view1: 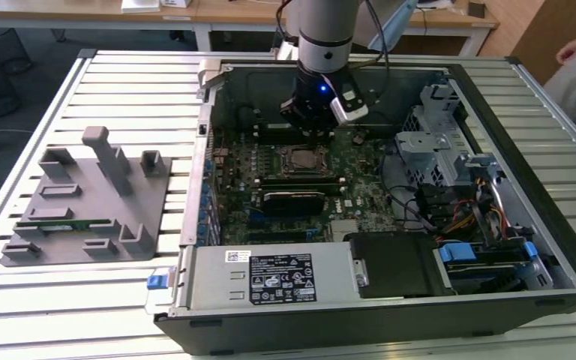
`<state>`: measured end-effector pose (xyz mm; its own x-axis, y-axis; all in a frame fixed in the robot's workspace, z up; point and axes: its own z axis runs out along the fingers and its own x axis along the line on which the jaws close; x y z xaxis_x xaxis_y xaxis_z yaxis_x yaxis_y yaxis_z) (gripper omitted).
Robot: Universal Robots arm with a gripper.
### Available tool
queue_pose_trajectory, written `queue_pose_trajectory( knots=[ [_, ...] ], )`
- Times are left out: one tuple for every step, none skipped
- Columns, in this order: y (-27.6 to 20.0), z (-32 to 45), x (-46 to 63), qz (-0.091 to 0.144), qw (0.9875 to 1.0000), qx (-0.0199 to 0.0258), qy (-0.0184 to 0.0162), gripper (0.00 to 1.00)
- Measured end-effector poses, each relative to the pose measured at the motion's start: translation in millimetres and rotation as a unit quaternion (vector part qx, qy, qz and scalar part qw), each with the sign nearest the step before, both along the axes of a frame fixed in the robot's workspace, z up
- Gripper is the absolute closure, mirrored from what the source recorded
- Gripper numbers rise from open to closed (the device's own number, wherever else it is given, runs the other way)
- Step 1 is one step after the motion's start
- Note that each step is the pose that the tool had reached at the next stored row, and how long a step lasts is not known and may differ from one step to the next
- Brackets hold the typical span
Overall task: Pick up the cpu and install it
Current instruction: 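Install the first cpu locking lever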
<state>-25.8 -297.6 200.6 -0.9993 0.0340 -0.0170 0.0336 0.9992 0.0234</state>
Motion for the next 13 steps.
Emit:
queue_pose_trajectory(
  knots=[
    [0.0, 0.0, 0.1, 0.000, 1.0000, 0.0000, 0.0000, 0.89],
    [0.0, -0.1, 0.1, 0.000, 1.0000, 0.0000, 0.0000, 0.89],
    [0.1, -0.1, 0.2, 0.000, 1.0000, 0.0000, 0.0000, 0.89],
    [0.1, 0.1, 0.2, 0.001, 1.0000, -0.0001, -0.0001, 0.89],
    [0.1, 0.4, 0.2, 0.001, 1.0000, -0.0005, -0.0001, 0.89],
    [0.1, 0.7, 0.3, 0.001, 1.0000, -0.0009, -0.0001, 0.89],
    [0.1, 1.0, 0.3, 0.001, 1.0000, -0.0013, -0.0001, 0.89],
    [0.1, 1.0, 0.2, 0.001, 1.0000, -0.0015, -0.0001, 0.89],
    [0.0, 1.1, 0.2, 0.001, 1.0000, -0.0018, -0.0002, 0.89],
    [0.1, 1.1, 0.2, 0.002, 1.0000, -0.0025, -0.0002, 0.89],
    [0.1, 1.1, 0.2, 0.002, 1.0000, -0.0044, -0.0001, 0.89],
    [0.1, 1.0, 0.2, 0.002, 1.0000, -0.0075, -0.0001, 0.89],
    [0.1, 0.8, 0.2, 0.002, 0.9999, -0.0113, 0.0000, 0.89]
  ],
)
